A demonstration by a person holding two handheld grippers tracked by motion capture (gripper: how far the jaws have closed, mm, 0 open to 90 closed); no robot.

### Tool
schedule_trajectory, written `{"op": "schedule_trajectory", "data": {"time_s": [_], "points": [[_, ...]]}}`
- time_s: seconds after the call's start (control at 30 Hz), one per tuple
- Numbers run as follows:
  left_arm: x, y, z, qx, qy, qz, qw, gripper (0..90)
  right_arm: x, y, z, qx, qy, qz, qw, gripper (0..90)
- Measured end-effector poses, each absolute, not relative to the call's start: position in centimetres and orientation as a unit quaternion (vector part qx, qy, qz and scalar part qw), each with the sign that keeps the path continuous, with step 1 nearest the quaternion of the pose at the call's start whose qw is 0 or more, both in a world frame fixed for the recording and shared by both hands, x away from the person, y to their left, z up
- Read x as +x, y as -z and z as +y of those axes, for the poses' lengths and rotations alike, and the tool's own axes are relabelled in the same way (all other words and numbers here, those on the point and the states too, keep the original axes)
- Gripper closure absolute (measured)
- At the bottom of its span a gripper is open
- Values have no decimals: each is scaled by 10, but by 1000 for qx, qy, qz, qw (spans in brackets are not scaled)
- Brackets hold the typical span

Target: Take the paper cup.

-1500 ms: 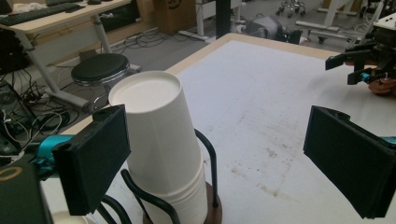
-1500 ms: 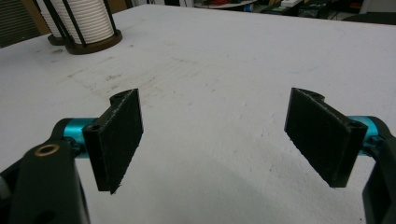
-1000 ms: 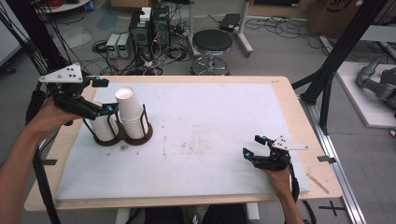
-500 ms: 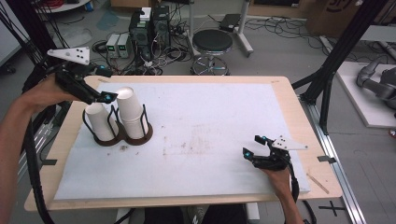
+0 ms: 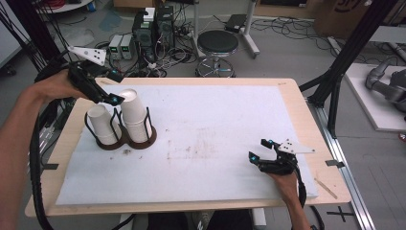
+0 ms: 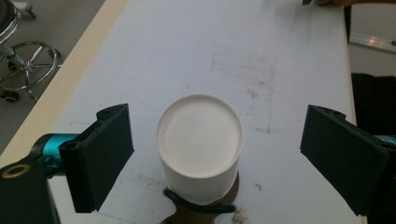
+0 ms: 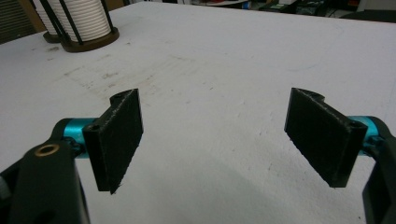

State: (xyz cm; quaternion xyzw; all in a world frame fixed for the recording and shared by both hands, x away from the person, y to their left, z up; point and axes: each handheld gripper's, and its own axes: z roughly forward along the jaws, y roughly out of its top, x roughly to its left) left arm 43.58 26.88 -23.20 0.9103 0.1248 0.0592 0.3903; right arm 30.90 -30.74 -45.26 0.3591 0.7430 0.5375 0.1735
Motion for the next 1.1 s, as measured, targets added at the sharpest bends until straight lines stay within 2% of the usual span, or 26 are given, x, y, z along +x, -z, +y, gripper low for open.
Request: {"op": "schedule_trajectory", "data": {"time_s": [1.1], "points": [[450, 256, 250, 938, -45, 114, 324, 124, 310, 453, -307, 358, -535, 745, 174, 198]]}}
